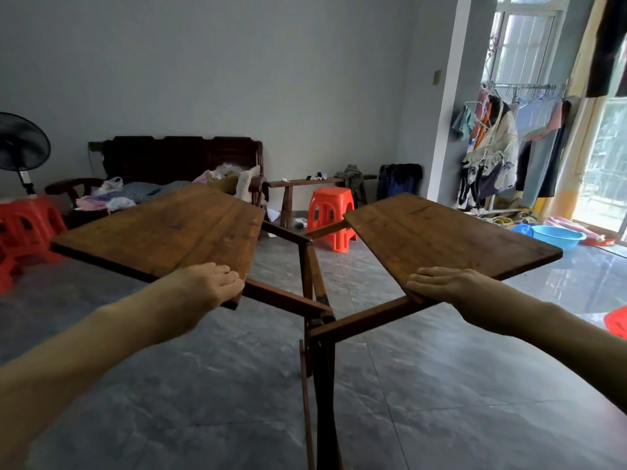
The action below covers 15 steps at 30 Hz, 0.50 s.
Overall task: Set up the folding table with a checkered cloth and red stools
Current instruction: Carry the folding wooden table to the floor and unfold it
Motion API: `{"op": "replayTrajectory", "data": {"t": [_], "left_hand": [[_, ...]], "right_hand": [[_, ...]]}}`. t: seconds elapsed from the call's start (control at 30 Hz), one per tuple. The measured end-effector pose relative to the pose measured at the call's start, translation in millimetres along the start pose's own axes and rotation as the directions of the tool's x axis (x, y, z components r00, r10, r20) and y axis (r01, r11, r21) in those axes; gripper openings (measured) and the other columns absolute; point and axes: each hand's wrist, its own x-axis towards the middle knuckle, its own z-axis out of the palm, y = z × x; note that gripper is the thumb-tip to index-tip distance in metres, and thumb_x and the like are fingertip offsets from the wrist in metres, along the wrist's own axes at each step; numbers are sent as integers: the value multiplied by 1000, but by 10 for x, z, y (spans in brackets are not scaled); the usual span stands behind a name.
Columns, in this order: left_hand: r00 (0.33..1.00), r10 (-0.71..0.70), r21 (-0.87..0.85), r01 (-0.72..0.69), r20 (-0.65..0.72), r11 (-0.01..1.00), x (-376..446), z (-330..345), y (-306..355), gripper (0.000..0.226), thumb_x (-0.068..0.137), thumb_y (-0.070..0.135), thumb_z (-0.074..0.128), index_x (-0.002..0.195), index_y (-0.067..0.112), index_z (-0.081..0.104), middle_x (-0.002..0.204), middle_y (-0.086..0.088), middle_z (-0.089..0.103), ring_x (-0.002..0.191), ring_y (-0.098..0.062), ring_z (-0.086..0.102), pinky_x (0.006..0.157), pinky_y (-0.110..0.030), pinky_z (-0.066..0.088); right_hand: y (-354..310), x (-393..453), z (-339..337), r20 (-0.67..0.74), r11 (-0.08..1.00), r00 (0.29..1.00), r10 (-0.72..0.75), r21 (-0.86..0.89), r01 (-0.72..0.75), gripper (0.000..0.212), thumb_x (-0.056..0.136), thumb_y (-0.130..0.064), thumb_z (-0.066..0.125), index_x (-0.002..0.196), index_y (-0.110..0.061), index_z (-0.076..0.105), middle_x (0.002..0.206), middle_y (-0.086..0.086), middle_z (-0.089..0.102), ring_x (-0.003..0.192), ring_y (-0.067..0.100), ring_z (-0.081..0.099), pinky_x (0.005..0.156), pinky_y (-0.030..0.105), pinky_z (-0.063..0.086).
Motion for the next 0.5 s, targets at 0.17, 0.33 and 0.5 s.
{"op": "replayTrajectory", "data": {"t": [0.17, 0.33, 0.5], "left_hand": [[998, 53, 5, -53, -23, 999, -105, 90, 1, 86, 38, -8, 88, 119, 10, 67, 115, -3, 70, 105, -18, 68, 89, -30, 54], [992, 67, 35, -63, -104, 997, -21, 76, 119, 77, 30, -6, 90, 103, 9, 73, 95, -3, 74, 83, -17, 72, 74, -31, 59], [996, 37, 44, -34, -82, 998, -45, 85, 146, 82, 28, -6, 91, 107, 8, 73, 100, -5, 74, 90, -20, 72, 75, -33, 60]], "right_hand": [[-80, -82, 47, 67, 999, 998, 17, 37, -19, 81, 91, 10, 51, 150, -38, 24, 151, -23, 21, 139, -6, 7, 112, 14, 7], [-109, -15, 0, 60, 999, 997, 41, 14, -42, 78, 89, 12, 52, 149, -34, 29, 154, -13, 32, 144, 2, 15, 121, 29, 19], [-233, -17, -38, 78, 999, 997, -24, 45, 20, 72, 92, 9, 49, 151, -28, 30, 155, -14, 30, 144, 1, 11, 111, 12, 0]]}}
